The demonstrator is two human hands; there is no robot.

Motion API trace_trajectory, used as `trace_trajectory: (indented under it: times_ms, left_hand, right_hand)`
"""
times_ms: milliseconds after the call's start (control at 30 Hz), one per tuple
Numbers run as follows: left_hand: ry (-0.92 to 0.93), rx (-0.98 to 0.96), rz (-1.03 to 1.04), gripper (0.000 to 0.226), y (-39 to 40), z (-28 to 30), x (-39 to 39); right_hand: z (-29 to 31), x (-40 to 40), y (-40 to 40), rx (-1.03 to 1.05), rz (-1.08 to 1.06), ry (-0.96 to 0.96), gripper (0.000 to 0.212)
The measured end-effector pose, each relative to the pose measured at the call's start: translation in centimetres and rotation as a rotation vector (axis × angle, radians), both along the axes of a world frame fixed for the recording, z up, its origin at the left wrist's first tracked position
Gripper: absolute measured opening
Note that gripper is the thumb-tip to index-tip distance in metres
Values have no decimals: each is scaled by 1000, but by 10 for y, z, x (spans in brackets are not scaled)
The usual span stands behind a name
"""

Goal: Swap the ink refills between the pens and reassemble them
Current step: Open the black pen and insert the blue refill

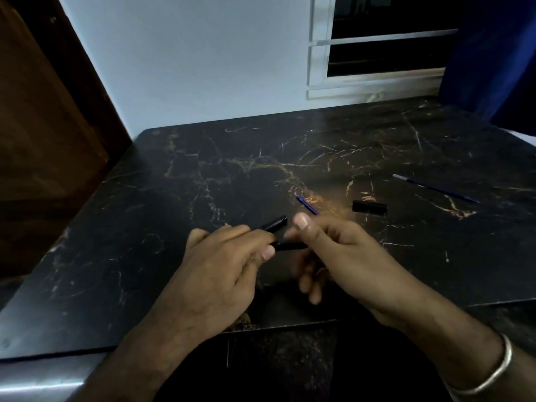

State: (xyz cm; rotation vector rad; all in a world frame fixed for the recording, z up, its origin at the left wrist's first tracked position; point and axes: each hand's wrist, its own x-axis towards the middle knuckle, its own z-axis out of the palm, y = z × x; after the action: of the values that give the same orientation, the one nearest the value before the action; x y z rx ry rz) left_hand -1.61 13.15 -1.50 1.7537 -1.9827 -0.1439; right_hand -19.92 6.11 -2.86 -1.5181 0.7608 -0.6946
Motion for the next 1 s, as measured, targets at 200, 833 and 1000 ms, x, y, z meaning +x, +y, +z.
trace_trajectory:
  times_ms: [200, 833, 1000]
  left_hand:
    - [13, 7, 21, 31, -3, 0, 1]
    - [110, 112, 22, 25, -6, -13, 2]
    - [173, 85, 79, 22, -5, -11, 12]
  right_hand:
    - [1, -4, -3, -129, 32, -62, 39]
    - [-1, -19, -16, -678, -89, 155, 22]
    - [5, -40, -26, -612, -229, 155, 25]
